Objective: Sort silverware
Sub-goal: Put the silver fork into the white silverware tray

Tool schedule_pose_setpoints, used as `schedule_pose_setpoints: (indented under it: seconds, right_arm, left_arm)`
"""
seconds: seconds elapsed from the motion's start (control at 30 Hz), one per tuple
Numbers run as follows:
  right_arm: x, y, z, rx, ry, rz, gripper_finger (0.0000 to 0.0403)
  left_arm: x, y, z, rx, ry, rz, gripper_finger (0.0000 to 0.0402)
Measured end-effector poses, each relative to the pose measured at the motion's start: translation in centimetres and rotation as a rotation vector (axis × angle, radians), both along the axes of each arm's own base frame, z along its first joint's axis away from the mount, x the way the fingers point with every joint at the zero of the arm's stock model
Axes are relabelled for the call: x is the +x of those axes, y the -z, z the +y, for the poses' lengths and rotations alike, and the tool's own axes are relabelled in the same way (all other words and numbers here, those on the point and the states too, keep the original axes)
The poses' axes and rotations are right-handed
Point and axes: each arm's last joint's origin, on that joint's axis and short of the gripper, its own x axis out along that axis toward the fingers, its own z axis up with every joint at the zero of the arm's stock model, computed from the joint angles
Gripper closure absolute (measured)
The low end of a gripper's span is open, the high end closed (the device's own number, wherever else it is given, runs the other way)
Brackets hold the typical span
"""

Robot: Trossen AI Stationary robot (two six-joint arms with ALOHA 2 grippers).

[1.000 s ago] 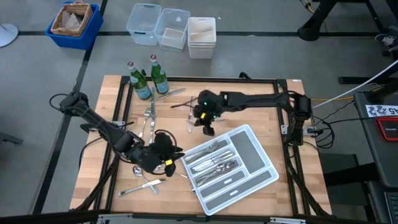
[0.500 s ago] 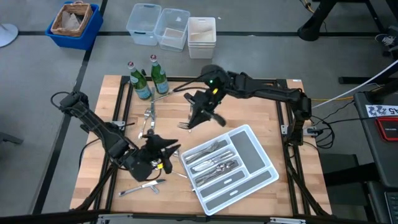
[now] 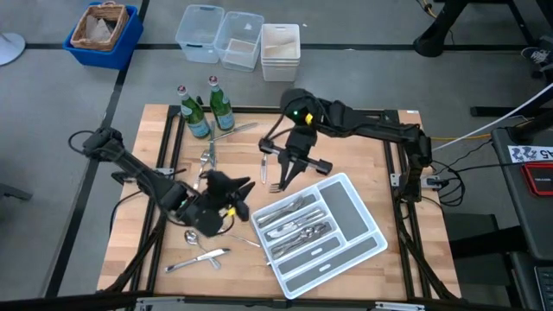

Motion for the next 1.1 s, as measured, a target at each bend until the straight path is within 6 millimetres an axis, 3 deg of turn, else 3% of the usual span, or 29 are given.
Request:
schedule_pose_setpoints:
  seconds: [0.13,0.33,0.73,1.1]
  right_arm:
    - [0.3,0.4,0.6,-0.017,-0.020,-0.048,0.0395]
    - [0.8,0.9,0.9,-0.026,-0.018,-0.055,0.0397]
    - [0.9,1.0,0.8,-0.043,0.020,-0.055,0.0396]
    - [1.1,1.0,0.7,-0.070,0.084,-0.052,0.0396]
  left_arm:
    - [1.4,-0.4,1.2,0.039,0.062,0.055,0.0306]
    - [3.1,-1.9,1.8,0.238,0.157,0.077,0.0303]
    - [3.9,-2.8,1.7,0.386,0.263,0.086,0.0227]
    - [4.7,-3.6,2.3,0.412,0.281,0.015,0.0221]
